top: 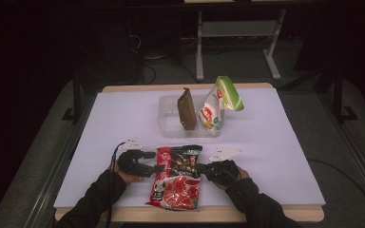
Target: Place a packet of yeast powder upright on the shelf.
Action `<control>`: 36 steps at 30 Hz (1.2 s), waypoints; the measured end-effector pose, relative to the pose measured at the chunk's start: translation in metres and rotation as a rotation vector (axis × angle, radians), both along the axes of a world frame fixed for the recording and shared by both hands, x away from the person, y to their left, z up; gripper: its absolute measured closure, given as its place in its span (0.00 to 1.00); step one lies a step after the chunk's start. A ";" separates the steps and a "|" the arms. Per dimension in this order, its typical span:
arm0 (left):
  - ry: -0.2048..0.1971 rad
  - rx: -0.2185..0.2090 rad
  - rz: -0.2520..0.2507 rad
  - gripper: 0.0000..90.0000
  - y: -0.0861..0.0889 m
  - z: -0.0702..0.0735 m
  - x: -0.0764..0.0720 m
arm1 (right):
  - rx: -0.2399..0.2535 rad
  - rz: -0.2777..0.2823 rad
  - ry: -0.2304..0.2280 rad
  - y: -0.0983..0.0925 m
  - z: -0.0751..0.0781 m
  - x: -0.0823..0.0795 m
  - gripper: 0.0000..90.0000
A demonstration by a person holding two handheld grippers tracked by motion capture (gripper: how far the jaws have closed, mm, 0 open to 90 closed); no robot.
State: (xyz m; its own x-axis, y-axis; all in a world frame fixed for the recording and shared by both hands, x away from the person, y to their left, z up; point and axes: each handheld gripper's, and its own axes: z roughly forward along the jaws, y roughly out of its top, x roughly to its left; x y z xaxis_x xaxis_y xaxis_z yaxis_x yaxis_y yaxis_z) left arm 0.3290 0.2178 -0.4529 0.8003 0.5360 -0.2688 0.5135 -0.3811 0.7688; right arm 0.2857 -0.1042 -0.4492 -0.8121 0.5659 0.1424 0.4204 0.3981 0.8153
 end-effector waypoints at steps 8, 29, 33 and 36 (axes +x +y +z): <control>0.002 0.043 -0.057 0.28 -0.008 -0.002 -0.001 | 0.036 -0.010 0.116 -0.002 -0.003 0.011 0.64; 0.021 0.036 -0.061 0.27 -0.009 -0.002 0.001 | 0.043 -0.019 0.211 0.008 -0.005 0.020 0.82; 0.020 0.026 -0.056 0.26 -0.008 -0.002 0.001 | 0.052 -0.005 0.167 0.005 -0.003 0.016 0.87; 0.017 0.018 -0.047 0.26 -0.006 -0.002 0.001 | 0.046 -0.008 0.142 0.006 -0.002 0.013 0.88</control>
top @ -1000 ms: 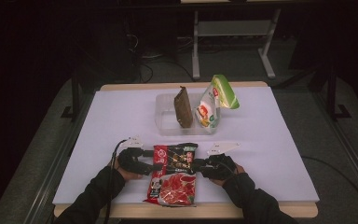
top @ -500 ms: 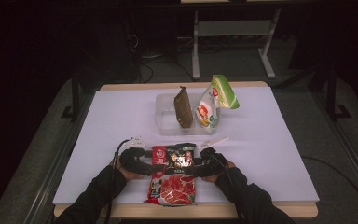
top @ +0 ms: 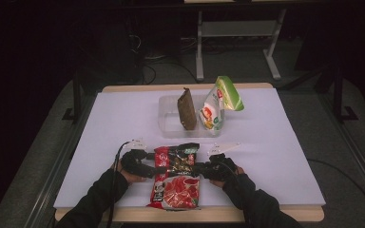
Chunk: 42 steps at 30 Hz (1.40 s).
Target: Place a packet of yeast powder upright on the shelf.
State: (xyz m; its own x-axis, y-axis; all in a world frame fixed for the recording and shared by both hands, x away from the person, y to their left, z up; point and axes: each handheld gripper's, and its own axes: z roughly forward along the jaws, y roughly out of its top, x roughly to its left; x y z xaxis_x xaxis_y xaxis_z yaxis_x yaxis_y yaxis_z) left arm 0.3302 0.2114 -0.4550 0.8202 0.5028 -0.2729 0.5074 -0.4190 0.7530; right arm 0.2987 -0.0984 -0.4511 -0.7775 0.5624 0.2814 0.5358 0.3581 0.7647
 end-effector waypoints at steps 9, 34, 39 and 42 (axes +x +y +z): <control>0.002 -0.049 0.027 0.24 0.003 0.001 0.000 | 0.010 0.027 -0.093 -0.005 0.007 -0.010 0.90; -0.038 -0.248 -0.080 0.50 -0.002 0.025 0.002 | 0.100 0.061 -0.265 -0.006 0.026 -0.017 0.91; -0.068 -0.271 -0.116 0.57 -0.011 0.031 0.001 | 0.102 0.055 -0.295 -0.005 0.030 -0.018 0.92; -0.081 -0.283 -0.109 0.64 -0.008 0.034 0.000 | 0.110 0.051 -0.289 -0.008 0.030 -0.018 0.92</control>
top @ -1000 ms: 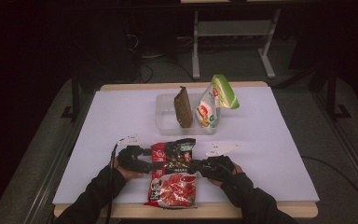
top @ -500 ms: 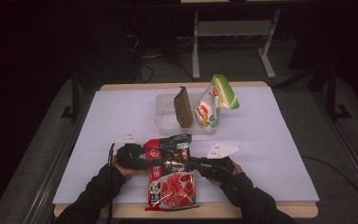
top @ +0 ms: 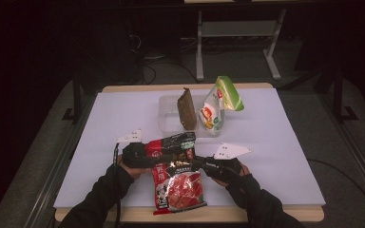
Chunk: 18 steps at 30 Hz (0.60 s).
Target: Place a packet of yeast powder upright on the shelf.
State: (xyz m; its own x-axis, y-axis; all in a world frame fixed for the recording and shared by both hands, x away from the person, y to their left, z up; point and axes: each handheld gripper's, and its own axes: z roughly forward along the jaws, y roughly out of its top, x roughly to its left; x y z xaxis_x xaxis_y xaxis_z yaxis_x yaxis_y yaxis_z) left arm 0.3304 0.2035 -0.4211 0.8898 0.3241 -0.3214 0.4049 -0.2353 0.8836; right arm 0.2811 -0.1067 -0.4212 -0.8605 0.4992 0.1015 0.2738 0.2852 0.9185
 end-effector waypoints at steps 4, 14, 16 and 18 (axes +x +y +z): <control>-0.007 -0.030 0.020 0.71 0.000 0.001 -0.002 | -0.001 -0.012 -0.010 0.002 0.001 0.000 0.91; -0.040 -0.098 0.082 0.75 -0.007 0.007 -0.003 | 0.051 -0.062 -0.030 -0.004 0.004 0.005 0.92; -0.033 -0.103 0.084 0.75 -0.007 0.006 -0.003 | 0.061 -0.063 -0.019 -0.004 0.004 0.006 0.92; -0.044 -0.104 0.089 0.75 -0.007 0.007 -0.004 | 0.062 -0.059 -0.021 -0.004 0.004 0.007 0.92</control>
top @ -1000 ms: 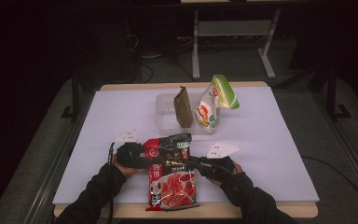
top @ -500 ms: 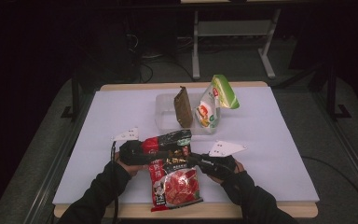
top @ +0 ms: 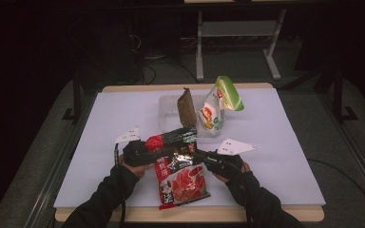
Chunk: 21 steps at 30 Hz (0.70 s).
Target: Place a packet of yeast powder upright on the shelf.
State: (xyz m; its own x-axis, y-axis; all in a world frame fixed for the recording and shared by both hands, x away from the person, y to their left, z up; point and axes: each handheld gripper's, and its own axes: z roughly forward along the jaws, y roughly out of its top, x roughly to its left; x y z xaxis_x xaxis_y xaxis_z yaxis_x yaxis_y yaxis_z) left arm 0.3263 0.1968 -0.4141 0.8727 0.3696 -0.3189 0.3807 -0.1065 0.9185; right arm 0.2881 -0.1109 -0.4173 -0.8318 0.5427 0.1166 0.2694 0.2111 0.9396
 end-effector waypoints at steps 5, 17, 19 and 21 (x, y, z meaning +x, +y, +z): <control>-0.014 -0.001 0.010 0.76 -0.001 0.002 -0.003 | 0.002 0.004 -0.005 -0.001 0.001 0.000 0.89; -0.062 -0.049 0.045 0.86 0.003 0.012 -0.014 | -0.132 0.009 -0.064 -0.017 0.007 -0.010 0.62; -0.077 -0.053 0.064 0.86 0.004 0.014 -0.016 | -0.157 -0.007 -0.075 -0.025 0.007 -0.012 0.58; -0.105 -0.047 0.074 0.87 0.005 0.018 -0.019 | -0.175 -0.023 -0.075 -0.036 0.006 -0.014 0.56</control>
